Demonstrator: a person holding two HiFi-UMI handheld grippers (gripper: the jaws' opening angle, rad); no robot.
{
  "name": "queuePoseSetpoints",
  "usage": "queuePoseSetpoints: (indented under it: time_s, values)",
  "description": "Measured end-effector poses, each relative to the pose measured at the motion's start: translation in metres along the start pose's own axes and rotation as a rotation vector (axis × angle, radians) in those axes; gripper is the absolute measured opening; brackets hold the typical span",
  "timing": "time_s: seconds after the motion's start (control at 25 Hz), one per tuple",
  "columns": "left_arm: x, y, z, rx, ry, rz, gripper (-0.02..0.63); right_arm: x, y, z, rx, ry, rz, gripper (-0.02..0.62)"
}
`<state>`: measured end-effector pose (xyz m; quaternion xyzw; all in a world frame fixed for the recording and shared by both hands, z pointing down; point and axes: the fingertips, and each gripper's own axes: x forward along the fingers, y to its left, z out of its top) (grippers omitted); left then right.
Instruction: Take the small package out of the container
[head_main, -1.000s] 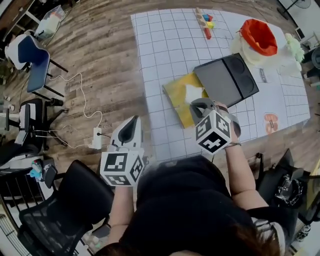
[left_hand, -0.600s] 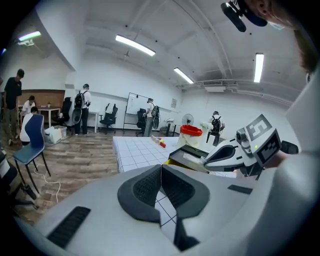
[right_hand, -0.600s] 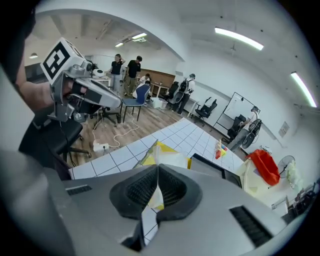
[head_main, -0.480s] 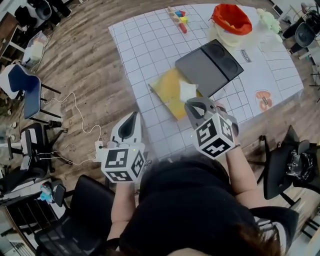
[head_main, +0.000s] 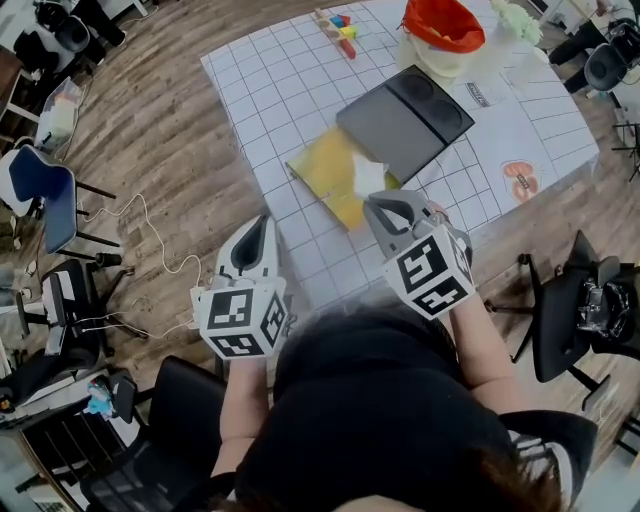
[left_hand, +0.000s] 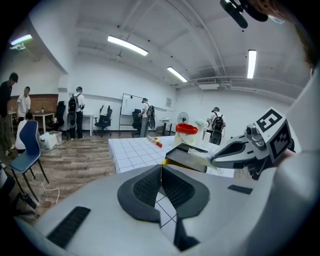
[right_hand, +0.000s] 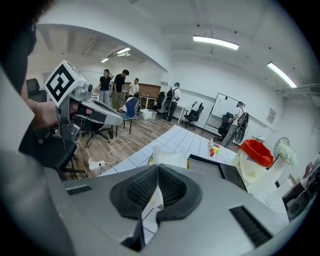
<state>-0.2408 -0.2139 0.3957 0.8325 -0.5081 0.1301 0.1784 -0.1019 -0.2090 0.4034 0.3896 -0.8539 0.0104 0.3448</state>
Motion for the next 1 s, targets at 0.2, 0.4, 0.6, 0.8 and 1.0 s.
queuePoseSetpoints:
  time_s: [0.2, 0.4, 0.6, 0.8, 1.0]
  values:
    - [-0.0026, 0.0000, -0.0012, -0.002, -0.001, 0.005, 0.028, -0.0017, 0.0020, 0.0026, 0.011, -0.019, 0.003, 0.020]
    - [-0.0053, 0.0013, -0.0015, -0.008, -0.002, 0.018, 0.028, -0.0024, 0.0022, 0.0058, 0.018, -0.035, 0.014, 0.020]
    - [-0.0085, -0.0006, -0.0043, -0.016, -0.002, 0.031, 0.028, -0.0041, 0.0015, 0.0032, 0.025, -0.041, 0.021, 0.020]
    - [-0.0087, -0.0037, -0.0059, -0.024, -0.002, 0.037, 0.028, -0.0054, 0.0025, -0.0010, 0.031, -0.041, 0.031, 0.020]
    - [-0.0080, -0.0021, -0.0066, -0.030, -0.001, 0.042, 0.028, -0.0058, 0.0053, 0.0012, 0.038, -0.053, 0.042, 0.020]
